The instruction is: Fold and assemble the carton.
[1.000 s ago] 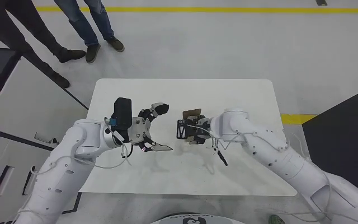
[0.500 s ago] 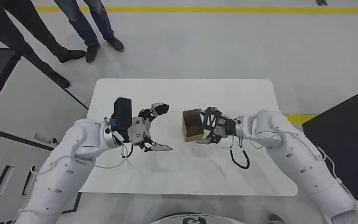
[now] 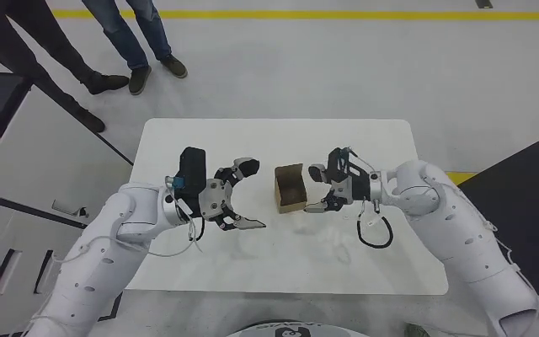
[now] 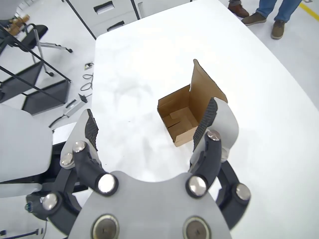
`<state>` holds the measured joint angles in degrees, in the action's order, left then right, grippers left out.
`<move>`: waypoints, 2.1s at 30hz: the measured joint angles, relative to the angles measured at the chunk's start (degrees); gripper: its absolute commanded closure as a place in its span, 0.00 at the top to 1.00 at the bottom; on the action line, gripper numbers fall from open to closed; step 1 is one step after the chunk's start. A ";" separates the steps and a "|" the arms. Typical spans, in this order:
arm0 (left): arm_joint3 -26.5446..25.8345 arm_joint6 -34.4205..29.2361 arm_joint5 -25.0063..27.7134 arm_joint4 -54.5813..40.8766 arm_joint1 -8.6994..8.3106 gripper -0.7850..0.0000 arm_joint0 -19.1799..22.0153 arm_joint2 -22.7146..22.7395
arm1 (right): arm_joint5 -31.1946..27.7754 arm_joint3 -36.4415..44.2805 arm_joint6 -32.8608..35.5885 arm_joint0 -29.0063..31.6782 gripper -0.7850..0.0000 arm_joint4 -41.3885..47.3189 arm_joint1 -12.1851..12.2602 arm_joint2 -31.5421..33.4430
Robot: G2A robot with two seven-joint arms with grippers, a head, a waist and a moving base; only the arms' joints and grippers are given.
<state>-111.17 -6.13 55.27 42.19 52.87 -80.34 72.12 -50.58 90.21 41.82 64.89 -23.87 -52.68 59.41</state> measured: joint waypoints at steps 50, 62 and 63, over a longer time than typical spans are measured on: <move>23.90 -23.26 -41.34 -27.41 6.51 0.00 14.03 -23.43 | 18.76 -17.04 6.80 -4.16 0.00 28.43 -2.15 -6.37; 25.85 -22.14 -42.30 -26.73 7.85 0.00 14.77 -25.08 | 22.41 -17.17 4.12 -4.59 0.00 26.12 -3.40 -8.71; 26.11 -22.05 -42.32 -26.63 7.98 0.00 14.93 -25.24 | 22.55 -17.39 4.01 -4.76 0.00 26.02 -3.54 -8.92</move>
<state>-85.06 -28.18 12.96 15.56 60.85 -65.41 46.88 -28.03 72.82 45.83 60.13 2.15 -56.22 50.50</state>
